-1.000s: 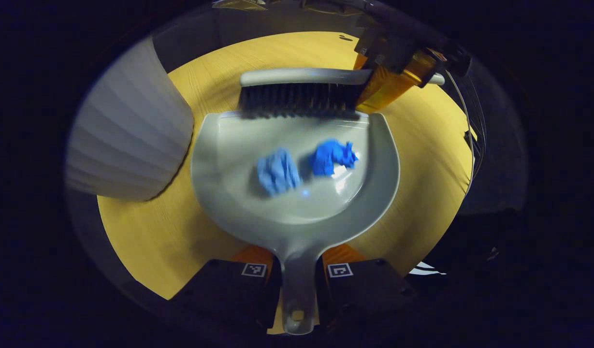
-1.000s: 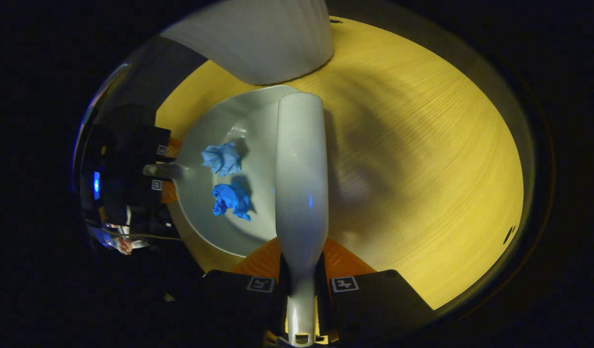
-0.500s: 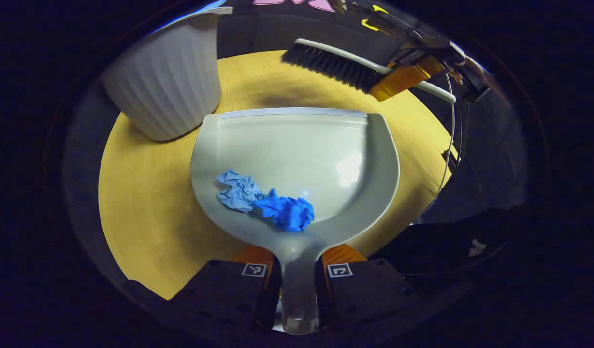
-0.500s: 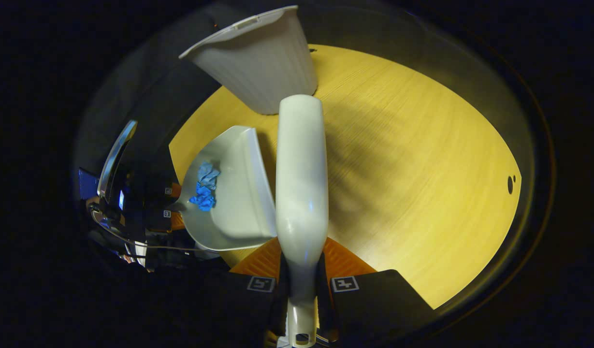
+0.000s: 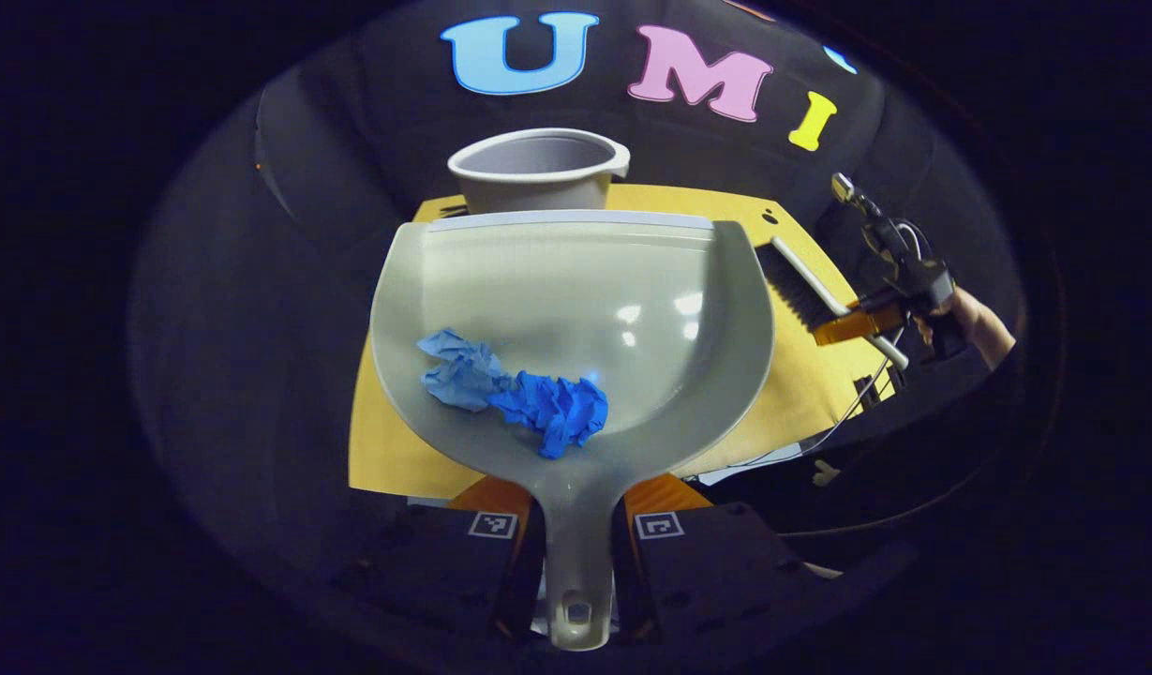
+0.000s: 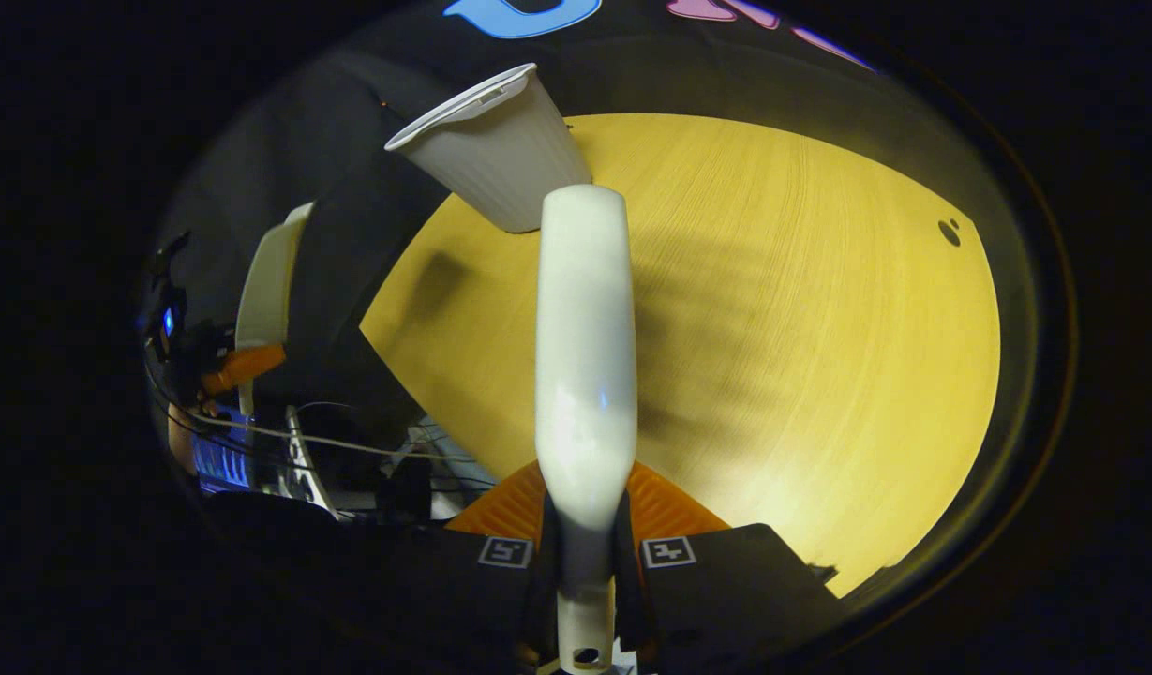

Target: Pick up the small broom and dustpan from the desktop, sweep the trash into the dustpan with the broom, and then empty the trash into the garbage bin.

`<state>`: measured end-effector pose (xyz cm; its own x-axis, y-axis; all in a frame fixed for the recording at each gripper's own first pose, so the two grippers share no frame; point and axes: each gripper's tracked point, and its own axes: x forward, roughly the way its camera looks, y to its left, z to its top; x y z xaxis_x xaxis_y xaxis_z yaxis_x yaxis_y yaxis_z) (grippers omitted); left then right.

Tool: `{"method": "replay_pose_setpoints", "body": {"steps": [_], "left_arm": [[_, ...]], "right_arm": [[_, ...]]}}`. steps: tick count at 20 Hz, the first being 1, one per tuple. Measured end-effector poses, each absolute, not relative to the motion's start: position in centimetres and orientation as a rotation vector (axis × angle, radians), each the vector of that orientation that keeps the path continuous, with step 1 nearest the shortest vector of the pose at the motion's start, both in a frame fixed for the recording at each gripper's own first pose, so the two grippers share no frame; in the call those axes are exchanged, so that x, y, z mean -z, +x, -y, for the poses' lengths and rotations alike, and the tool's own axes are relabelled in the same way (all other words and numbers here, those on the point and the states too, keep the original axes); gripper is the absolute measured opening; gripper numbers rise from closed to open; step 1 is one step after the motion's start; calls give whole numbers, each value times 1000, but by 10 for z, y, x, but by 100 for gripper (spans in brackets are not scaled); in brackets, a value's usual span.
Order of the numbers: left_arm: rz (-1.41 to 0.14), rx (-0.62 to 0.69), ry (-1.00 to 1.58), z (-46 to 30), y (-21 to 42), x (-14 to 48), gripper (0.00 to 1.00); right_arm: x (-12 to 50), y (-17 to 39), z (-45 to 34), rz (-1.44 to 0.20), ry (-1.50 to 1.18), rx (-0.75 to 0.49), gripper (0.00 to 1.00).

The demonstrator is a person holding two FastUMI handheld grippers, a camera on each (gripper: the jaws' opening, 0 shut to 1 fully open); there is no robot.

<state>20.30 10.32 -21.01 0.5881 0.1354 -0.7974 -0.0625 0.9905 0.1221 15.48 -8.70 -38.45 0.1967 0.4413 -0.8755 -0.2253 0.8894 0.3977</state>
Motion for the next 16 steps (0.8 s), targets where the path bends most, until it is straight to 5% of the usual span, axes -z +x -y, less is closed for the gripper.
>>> {"method": "replay_pose_setpoints", "body": {"steps": [3,9,16], "left_arm": [[-868,-156,62,-127,249,154,29],[-993,-270,326,-211,359,107,29],[-1158,-276,927,-229,446,73,29]], "right_arm": [[386,147,104,-1245,220,-458,28],[370,133,93,-1133,315,-375,28],[373,106,121,-1107,405,-262,28]]}}
